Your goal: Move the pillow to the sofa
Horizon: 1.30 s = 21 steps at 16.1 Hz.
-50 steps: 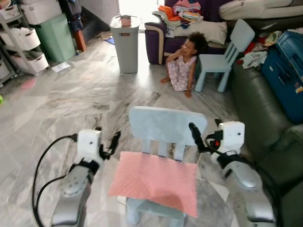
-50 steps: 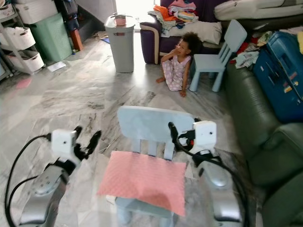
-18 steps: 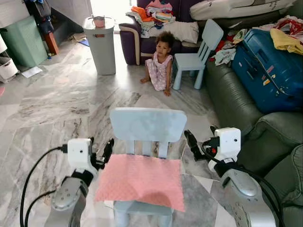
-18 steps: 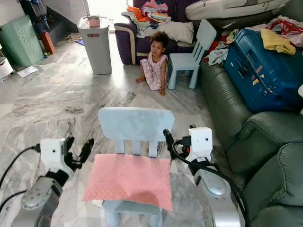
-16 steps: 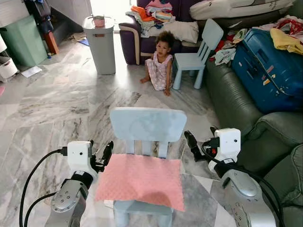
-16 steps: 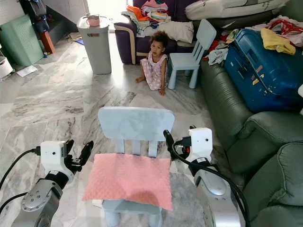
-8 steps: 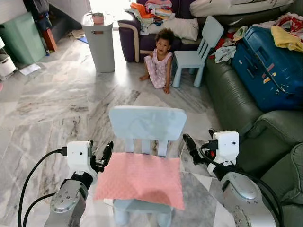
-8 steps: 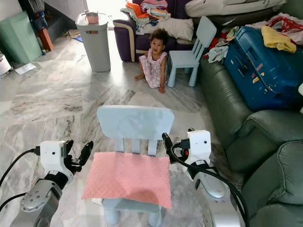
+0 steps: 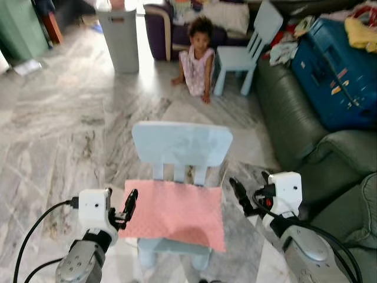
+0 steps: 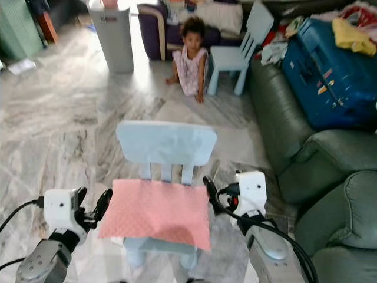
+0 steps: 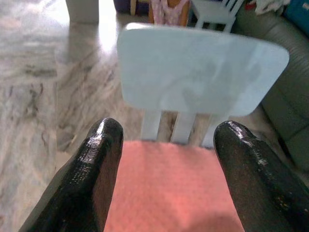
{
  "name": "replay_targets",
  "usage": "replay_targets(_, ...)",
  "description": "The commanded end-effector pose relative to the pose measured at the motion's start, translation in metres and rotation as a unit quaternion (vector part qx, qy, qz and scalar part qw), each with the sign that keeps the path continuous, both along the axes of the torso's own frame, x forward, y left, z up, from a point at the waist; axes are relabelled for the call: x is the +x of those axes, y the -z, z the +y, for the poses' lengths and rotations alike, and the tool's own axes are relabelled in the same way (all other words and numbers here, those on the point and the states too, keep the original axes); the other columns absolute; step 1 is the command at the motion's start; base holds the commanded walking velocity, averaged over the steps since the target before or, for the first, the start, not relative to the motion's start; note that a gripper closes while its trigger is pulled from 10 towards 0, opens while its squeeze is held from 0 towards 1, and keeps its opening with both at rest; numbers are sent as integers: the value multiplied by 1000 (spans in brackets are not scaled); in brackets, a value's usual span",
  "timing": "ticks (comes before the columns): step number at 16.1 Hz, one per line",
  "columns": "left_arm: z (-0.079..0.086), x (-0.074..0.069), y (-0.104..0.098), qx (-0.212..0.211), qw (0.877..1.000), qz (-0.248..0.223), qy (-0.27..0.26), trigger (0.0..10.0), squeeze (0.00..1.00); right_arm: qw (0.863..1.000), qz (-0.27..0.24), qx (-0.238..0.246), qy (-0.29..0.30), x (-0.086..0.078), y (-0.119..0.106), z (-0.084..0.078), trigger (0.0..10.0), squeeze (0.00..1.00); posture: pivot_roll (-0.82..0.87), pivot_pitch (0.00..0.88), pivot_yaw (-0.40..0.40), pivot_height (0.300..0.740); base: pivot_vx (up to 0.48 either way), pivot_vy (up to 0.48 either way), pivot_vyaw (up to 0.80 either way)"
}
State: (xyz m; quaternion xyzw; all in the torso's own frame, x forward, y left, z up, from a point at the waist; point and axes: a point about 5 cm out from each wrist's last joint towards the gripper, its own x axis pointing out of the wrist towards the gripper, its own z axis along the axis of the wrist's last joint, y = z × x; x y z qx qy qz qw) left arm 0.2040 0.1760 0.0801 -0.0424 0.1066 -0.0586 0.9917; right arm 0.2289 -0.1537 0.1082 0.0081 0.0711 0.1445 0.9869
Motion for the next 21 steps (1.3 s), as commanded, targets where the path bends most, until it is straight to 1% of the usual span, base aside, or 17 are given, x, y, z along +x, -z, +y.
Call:
replay_targets(1, -3, -4, -4, -4, 1000, -1, 2, 10000, 0, 1000, -3, 0, -6, -5, -5, 1, 10000, 0, -62, 205, -55, 740, 0, 0, 0)
replay_targets(3, -4, -6, -4, -6, 1000, 4, 5, 10000, 0, 1000, 4, 0, -8, -6, -4, 2, 10000, 0, -65, 225, -56, 740, 0, 0, 0)
replay_targets(8, -2, -5, -6, -4, 1000, 9, 6, 10000, 0, 1000, 13, 0, -12, -9, -4, 5, 10000, 0, -65, 230, -50, 740, 0, 0, 0)
replay_targets(13, -3, -2, -6, -5, 1000, 9, 6, 10000, 0, 1000, 13, 1, -13, -7, -5, 6, 10000, 0, -66, 222, -48, 677, 0, 0, 0)
replay_targets(15, -3, -1, -6, -6, 1000, 8, 5, 10000, 0, 1000, 13, 1, -13, -6, -5, 7, 10000, 0, -65, 223, -47, 663, 0, 0, 0)
replay_targets(20, -3, -3, -7, -5, 1000, 8, 3, 10000, 0, 1000, 17, 0, -13, -9, -3, 7, 10000, 0, -62, 232, -48, 599, 0, 0, 0)
replay_targets(21, -4, -3, -7, -5, 1000, 9, 2, 10000, 0, 1000, 15, -8, -22, -10, -3, 7, 10000, 0, -59, 234, -50, 585, 0, 0, 0)
